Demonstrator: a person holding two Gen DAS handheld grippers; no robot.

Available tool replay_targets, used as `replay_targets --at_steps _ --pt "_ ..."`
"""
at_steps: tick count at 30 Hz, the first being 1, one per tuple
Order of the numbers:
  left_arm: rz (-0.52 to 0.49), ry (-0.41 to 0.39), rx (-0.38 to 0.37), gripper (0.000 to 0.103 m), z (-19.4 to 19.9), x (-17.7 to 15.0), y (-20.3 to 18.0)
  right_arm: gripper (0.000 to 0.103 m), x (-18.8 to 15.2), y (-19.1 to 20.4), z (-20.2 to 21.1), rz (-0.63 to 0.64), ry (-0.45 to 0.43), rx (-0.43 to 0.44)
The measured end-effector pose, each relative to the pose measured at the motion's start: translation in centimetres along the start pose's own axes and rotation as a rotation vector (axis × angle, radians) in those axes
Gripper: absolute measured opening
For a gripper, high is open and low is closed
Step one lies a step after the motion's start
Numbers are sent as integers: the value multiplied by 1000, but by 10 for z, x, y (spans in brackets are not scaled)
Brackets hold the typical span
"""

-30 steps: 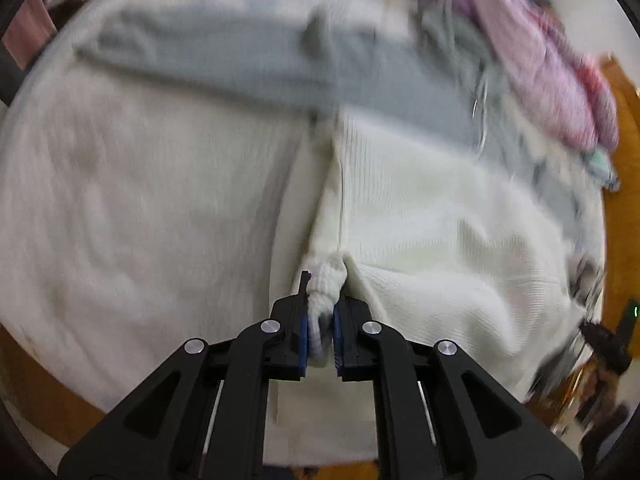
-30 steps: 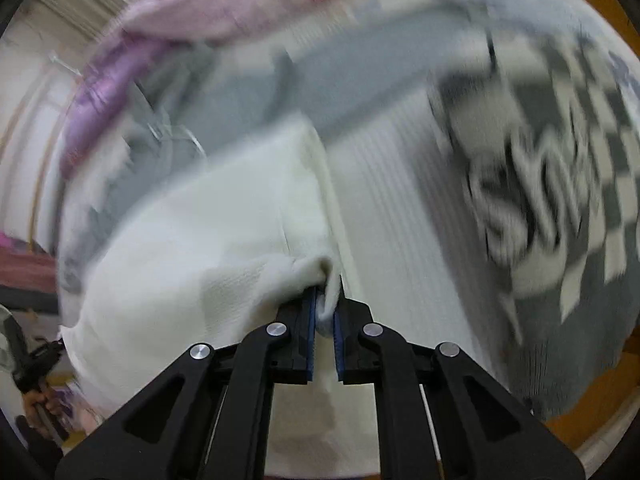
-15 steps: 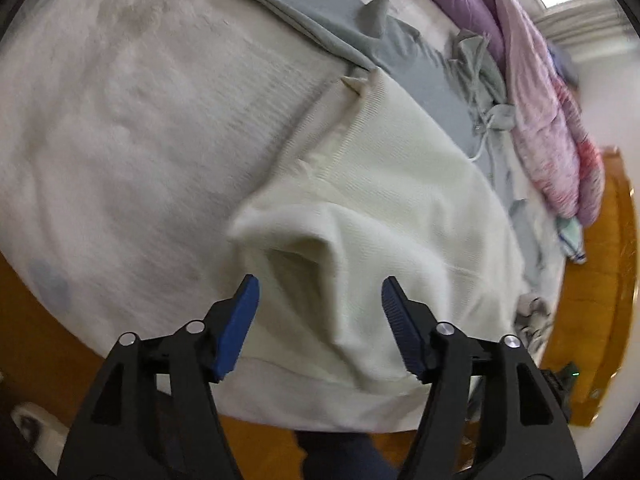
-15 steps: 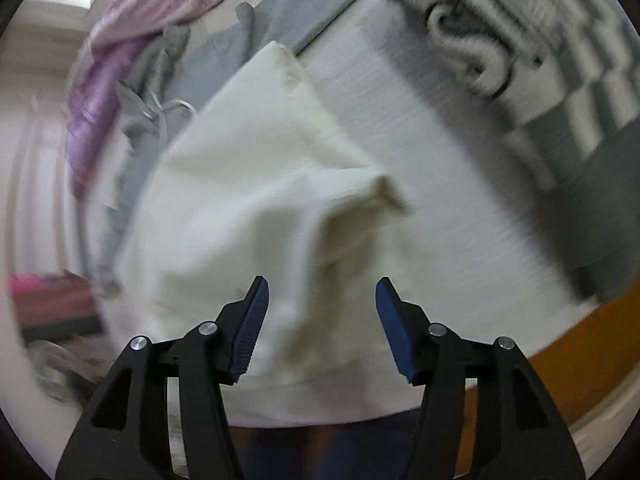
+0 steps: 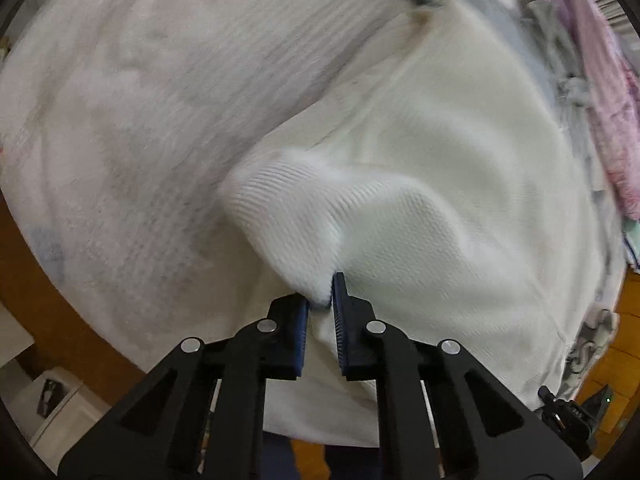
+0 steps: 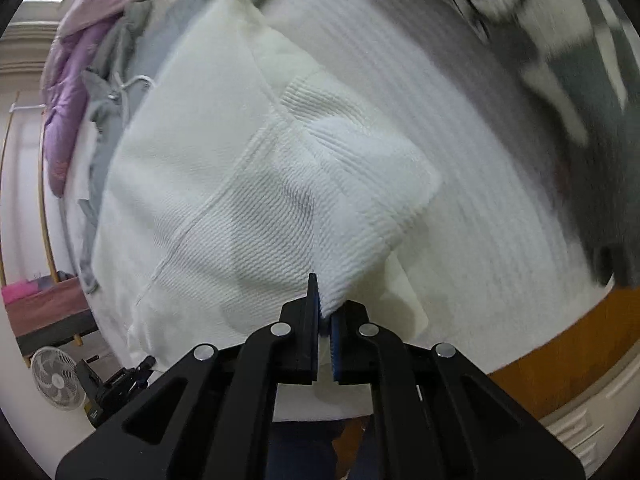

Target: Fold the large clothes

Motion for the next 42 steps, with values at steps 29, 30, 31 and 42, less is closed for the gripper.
replay_targets --at_steps 29,30,31,42 --pt "57 52 -282 73 6 11 81 0 88 311 -148 373 -37 -136" --pt "61 60 -288 73 3 12 78 0 90 305 -144 354 -29 -124" --pt "64 65 -298 73 1 9 77 0 87 305 -138 346 -24 -119" --pt "74 159 -335 73 -25 3 61 0 -10 244 -134 306 52 -117"
Point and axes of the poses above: each gripper's, at about its wrist camera, not at the fingertips, and z roughly against the way its jaws point, y to its left, x to its top, the point moved 1 cm from there along -z, roughly the way its jaws point, and after that the axes turned 1 degree about x, right-handed, at the moved point
